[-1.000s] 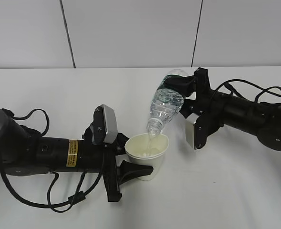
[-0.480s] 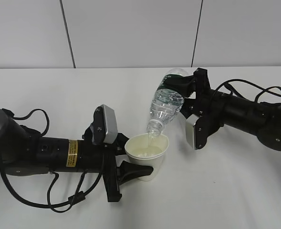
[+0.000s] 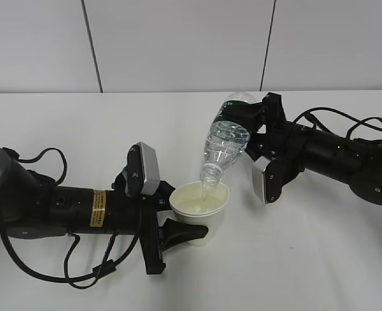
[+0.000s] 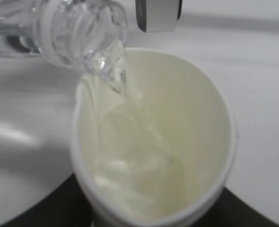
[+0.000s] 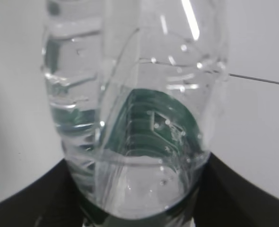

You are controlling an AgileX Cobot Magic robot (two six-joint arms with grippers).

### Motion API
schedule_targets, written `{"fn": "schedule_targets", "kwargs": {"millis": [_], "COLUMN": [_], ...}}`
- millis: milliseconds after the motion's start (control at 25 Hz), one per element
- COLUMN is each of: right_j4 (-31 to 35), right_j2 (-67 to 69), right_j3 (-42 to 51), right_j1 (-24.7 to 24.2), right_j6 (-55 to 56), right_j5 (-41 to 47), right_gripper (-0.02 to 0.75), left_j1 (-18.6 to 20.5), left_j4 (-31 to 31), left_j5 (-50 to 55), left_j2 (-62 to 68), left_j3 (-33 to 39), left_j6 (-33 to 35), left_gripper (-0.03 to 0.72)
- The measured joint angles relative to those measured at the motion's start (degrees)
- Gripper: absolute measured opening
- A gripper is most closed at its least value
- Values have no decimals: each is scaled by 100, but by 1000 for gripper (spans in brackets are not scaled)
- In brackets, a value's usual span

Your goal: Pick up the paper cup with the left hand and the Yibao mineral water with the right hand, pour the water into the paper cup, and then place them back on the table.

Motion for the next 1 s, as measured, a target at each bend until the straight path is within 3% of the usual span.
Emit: {"fn": "schedule_targets", "kwargs": {"millis": [520,1000], "right_j4": [0,-214], "right_j2": [0,0], "right_j3": [-4,18], "right_j1": [0,0], "right_j6": [43,3121], "right_j5": [-39,-39], "right_gripper": [425,425], "left_j1": [0,0], "left_j4": [0,-551], "left_j5": [0,-195], "left_j2": [0,0], "left_j3": [0,0], "left_j6": [0,67], "left_gripper": [379,379]}}
